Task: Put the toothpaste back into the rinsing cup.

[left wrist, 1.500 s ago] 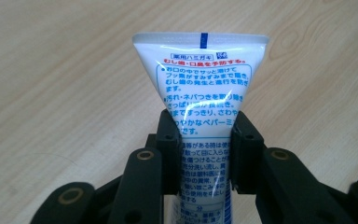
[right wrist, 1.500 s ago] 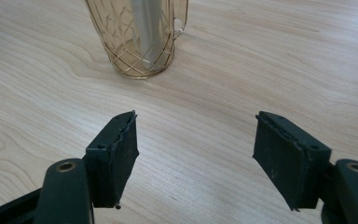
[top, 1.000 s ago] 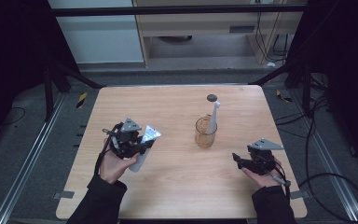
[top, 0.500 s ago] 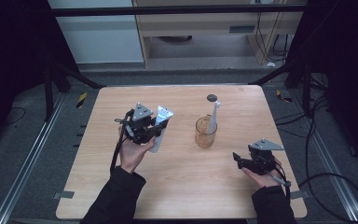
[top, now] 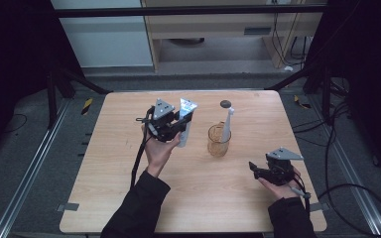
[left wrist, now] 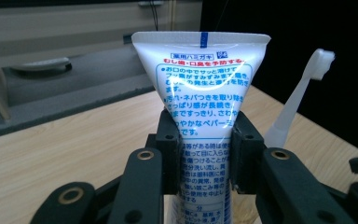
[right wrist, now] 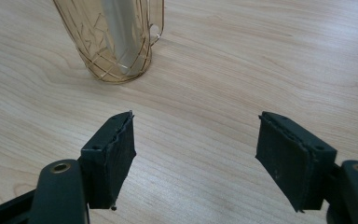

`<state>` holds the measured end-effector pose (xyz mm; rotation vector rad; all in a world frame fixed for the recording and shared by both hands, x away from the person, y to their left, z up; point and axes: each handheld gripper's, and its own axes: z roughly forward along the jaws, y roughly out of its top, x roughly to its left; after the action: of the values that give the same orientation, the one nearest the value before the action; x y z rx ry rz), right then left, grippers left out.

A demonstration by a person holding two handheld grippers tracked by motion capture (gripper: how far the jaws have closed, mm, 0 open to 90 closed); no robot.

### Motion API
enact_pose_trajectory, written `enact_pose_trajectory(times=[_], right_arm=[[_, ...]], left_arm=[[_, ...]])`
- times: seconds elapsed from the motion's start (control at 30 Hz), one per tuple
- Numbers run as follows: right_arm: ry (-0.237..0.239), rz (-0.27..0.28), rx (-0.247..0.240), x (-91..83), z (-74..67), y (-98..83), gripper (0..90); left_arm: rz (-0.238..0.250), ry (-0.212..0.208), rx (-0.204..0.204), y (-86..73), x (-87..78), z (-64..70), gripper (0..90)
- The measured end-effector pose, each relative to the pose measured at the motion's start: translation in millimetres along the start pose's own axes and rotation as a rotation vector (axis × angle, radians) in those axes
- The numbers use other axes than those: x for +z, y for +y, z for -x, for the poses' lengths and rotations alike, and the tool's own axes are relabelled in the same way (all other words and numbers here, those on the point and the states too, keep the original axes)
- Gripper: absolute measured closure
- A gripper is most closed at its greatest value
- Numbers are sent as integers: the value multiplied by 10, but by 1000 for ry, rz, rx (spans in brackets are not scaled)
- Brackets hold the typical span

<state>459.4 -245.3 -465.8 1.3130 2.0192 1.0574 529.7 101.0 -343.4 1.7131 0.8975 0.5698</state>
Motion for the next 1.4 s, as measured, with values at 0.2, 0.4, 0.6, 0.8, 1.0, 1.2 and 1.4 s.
enact_pose_trajectory(times=[0.2,0.4,0.6,0.8,1.0,1.2,1.4], right_arm=[[-7,2,8,8,21,-14,258],[-8,8,2,5,23,-16,254],[-16,14,-3,13,38,-27,246],[-28,20,-4,14,49,-36,241],[-29,19,4,14,69,-52,238],[-35,26,3,7,97,-66,238],[-35,21,-1,20,82,-71,238]], left_arm=[[51,5,2,132,89,71,688],[88,4,12,217,205,137,688],[109,-12,-1,251,340,194,688],[136,-10,22,243,484,296,688],[132,-26,32,204,664,401,688],[139,-38,29,159,773,453,688],[123,-45,22,113,870,461,687]])
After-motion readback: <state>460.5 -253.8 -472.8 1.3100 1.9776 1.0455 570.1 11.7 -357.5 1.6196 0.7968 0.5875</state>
